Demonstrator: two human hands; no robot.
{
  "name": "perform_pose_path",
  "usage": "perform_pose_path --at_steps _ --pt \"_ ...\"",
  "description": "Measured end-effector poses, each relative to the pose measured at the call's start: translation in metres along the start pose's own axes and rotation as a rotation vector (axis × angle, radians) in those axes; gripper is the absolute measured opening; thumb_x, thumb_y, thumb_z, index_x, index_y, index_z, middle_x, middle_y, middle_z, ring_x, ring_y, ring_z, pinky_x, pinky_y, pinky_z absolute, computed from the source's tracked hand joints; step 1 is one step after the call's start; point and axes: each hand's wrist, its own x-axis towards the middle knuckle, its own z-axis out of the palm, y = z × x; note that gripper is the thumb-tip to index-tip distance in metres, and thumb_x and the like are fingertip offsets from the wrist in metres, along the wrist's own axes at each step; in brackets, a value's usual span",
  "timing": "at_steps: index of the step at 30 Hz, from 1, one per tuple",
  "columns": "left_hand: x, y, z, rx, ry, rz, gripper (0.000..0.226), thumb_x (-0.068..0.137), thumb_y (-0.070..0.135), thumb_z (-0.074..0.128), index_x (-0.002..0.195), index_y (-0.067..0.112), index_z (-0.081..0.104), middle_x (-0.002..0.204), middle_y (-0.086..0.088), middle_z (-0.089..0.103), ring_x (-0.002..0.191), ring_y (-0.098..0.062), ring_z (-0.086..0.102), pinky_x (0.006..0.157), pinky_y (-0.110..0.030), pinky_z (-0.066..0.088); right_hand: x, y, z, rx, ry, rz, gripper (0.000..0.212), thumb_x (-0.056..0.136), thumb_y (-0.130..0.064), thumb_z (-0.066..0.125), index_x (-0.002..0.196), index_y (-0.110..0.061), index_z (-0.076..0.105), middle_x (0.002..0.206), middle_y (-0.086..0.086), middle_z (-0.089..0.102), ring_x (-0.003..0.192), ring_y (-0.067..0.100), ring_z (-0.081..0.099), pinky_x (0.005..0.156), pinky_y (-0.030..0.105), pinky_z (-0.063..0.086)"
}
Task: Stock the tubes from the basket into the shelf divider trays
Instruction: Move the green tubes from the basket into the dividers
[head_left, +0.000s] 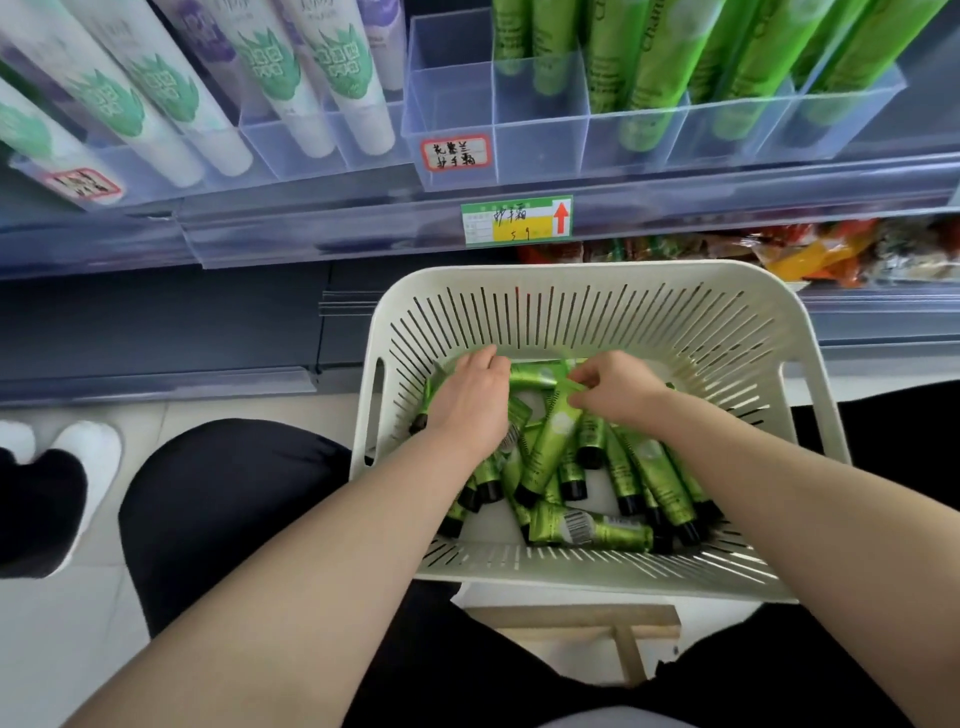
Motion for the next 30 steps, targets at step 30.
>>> perform_pose_path --at_steps 30 --pt "0.04 0.039 0.04 -0.111 -0.445 -0.16 0.05 0.084 -0.004 0.057 0.132 0.009 0.048 0.123 -0.014 0.057 0.109 -0.031 0.057 0.085 -0.038 0.051 -0.025 0.023 -0.032 -0.276 -0.02 -0.036 0.025 0.097 -0.027 0.049 0.119 -0.022 0.06 0.11 0.002 0.064 0.092 0.021 0.056 0.078 0.033 0.048"
